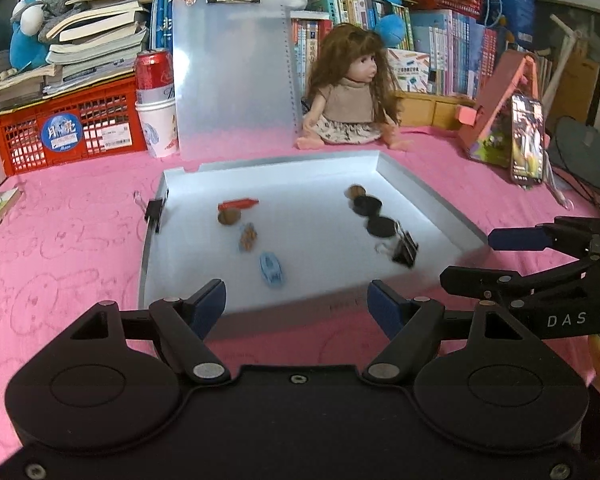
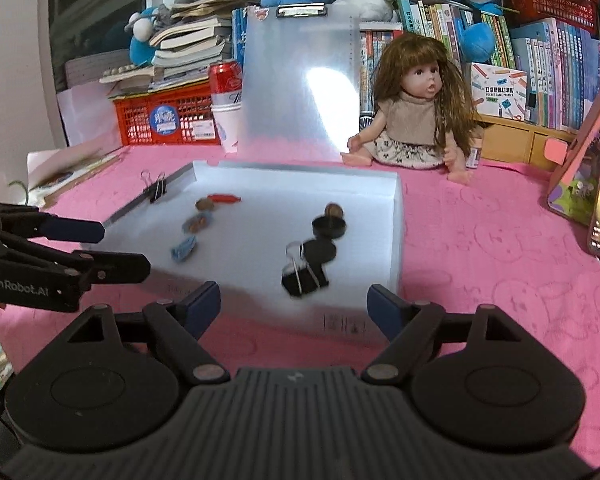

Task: Organize rigid objects
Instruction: 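Withdraw both open tools from the box toward the table, then move the right tool to the clear plastic dome while the left approaches a black lid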

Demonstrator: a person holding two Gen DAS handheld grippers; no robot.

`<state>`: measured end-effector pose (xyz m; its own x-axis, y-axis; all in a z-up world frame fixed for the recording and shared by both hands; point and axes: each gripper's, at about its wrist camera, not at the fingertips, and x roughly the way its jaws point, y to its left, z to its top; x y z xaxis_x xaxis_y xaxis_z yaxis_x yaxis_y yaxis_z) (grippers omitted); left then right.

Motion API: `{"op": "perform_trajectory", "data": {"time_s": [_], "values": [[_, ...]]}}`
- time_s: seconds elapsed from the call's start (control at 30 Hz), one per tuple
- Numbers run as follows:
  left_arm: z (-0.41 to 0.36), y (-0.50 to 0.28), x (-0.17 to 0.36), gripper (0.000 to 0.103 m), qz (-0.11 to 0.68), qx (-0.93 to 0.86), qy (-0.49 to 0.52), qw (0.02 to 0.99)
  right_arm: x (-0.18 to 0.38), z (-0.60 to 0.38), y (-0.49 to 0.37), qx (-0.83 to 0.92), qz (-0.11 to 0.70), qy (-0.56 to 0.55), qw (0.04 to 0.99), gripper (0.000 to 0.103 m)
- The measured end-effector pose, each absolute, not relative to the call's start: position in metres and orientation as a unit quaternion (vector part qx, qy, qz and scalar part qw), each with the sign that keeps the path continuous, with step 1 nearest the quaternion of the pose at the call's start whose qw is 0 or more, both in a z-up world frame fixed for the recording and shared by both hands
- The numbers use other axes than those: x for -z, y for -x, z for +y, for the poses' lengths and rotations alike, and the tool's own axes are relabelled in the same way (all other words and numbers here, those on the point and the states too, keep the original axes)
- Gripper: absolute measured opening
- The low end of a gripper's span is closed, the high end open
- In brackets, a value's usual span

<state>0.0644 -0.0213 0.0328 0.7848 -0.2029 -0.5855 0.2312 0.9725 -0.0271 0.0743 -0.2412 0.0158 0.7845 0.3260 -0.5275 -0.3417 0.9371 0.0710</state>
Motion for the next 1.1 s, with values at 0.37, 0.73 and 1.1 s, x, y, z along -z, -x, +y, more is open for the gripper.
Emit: {"op": "perform_trajectory", "data": {"time_s": [0.37, 0.73, 1.1], "values": [[-0.009, -0.021, -0.012, 0.077, 0.322, 0.115, -0.013, 0.94, 0.006, -0.241, -0.034, -0.203, 0.274, 0.051, 0.938, 0.089], [-0.007, -0.001, 0.003, 0.049, 0.342, 0.143, -0.012, 0.929, 0.015, -0.224, -0.014, -0.258, 0.265, 0.089, 0.925, 0.088], [-0.024, -0.009, 0.007, 0.044, 0.326, 0.145, -0.027, 0.934, 0.01, -0.226, -0.032, -0.253, 0.273, 0.038, 0.927, 0.064]]}}
